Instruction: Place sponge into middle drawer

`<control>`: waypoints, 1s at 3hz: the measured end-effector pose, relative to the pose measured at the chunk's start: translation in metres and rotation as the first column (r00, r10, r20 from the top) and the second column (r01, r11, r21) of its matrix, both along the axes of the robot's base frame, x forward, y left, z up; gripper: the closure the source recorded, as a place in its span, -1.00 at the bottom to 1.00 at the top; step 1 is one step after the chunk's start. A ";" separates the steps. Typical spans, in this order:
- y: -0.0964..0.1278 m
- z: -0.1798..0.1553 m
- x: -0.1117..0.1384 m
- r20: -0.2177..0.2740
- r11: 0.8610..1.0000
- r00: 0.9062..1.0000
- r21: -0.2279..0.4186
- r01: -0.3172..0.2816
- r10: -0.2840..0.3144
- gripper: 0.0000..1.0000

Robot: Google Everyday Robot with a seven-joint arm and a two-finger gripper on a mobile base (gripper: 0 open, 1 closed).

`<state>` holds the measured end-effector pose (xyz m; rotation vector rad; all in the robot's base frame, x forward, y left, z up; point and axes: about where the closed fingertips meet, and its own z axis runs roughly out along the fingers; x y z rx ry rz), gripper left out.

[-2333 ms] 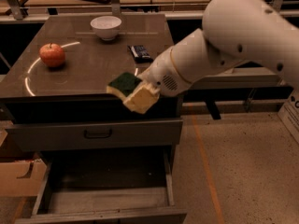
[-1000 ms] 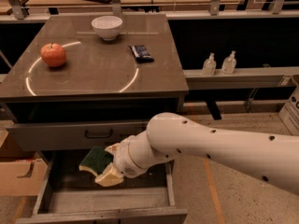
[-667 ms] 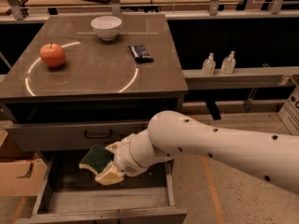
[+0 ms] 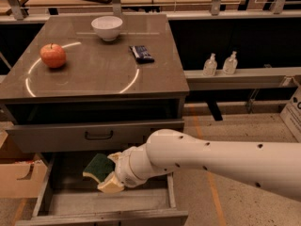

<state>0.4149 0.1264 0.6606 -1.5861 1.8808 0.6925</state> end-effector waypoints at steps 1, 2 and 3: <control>0.005 -0.040 0.014 0.005 0.999 1.000 0.015 -0.030 0.030 1.00; 0.016 -0.090 0.023 -0.005 0.996 0.997 0.025 -0.083 0.083 1.00; 0.025 -0.124 0.030 0.001 0.994 0.994 0.018 -0.109 0.109 1.00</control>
Offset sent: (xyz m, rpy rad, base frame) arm 0.0331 0.0235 -0.1256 0.0404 0.0141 0.1247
